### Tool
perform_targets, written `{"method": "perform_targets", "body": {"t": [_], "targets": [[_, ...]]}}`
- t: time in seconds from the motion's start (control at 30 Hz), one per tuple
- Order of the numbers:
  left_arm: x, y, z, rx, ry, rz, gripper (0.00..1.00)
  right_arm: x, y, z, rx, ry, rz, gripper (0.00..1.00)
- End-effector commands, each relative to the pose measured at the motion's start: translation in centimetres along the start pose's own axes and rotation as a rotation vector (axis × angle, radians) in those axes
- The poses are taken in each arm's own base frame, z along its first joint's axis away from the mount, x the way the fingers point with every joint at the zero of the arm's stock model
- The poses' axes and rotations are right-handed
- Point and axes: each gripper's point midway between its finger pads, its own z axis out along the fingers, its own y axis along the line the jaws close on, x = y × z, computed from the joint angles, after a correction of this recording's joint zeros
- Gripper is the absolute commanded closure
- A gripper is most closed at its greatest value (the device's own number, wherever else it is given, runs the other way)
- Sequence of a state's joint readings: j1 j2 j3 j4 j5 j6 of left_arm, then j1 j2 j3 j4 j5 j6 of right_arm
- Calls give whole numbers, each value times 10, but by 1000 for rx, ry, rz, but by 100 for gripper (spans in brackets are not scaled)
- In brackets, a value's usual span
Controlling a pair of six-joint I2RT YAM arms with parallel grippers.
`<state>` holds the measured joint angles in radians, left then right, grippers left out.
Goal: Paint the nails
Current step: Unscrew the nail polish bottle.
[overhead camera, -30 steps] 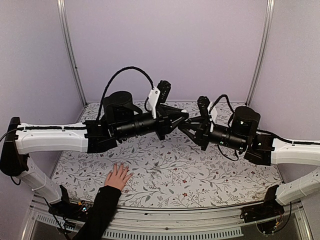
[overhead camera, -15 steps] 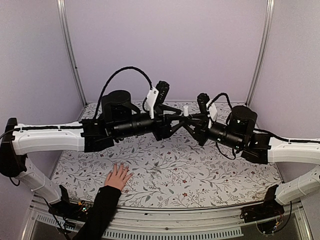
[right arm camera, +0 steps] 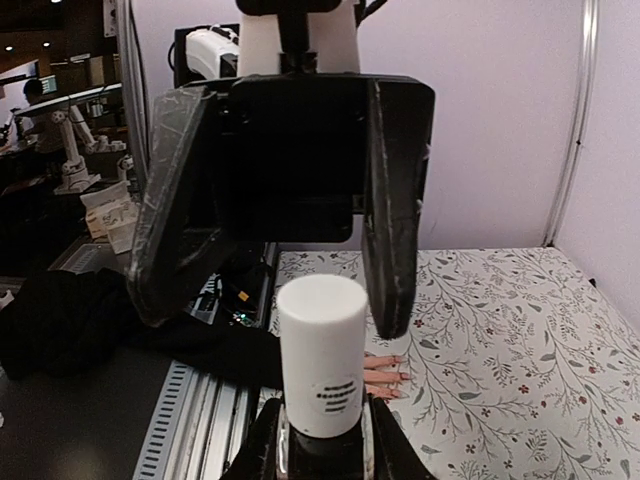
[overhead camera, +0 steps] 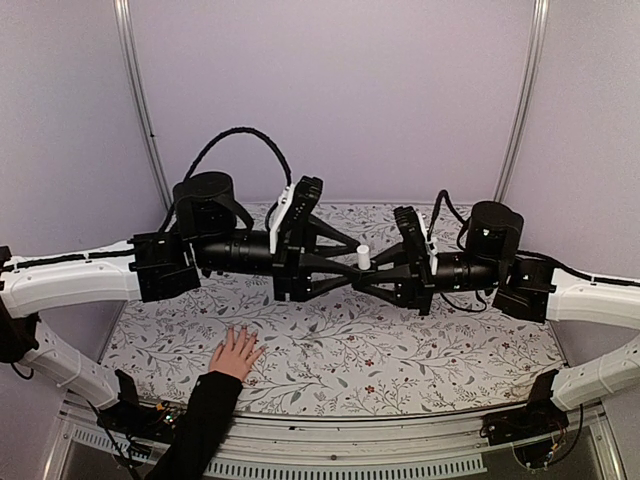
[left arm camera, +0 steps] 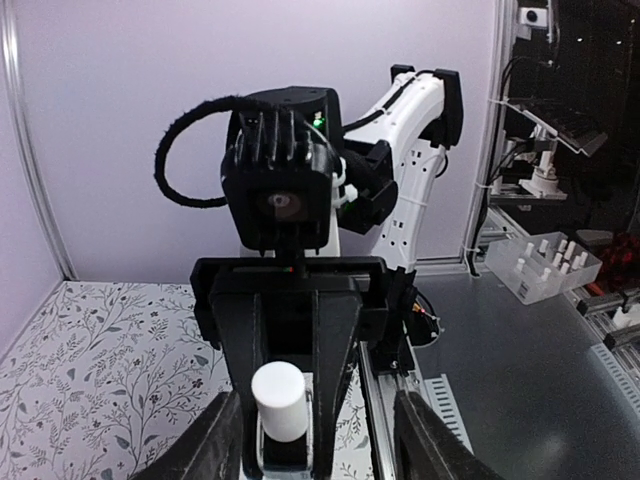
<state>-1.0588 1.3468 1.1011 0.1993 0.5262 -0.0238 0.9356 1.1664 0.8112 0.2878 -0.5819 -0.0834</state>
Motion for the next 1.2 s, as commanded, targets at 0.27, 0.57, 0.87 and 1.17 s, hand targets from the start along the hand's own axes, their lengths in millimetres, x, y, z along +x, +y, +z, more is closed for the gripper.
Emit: {"method": "perform_targets", "body": {"t": [0.27,0.57,0.87,1.17], "targets": [[11,-20,4,144,39,48,65,-1,41,6,-309,44,14,100],[18,-14,5,100,80,31,89,2,30,11,-248,58,32,100],[25,37,0,-206,97,-68,100,1,-10,13,-2,62,24,100],[52,75,8,-389,120,-225,100,4,-60,9,285,54,49,100]]}}
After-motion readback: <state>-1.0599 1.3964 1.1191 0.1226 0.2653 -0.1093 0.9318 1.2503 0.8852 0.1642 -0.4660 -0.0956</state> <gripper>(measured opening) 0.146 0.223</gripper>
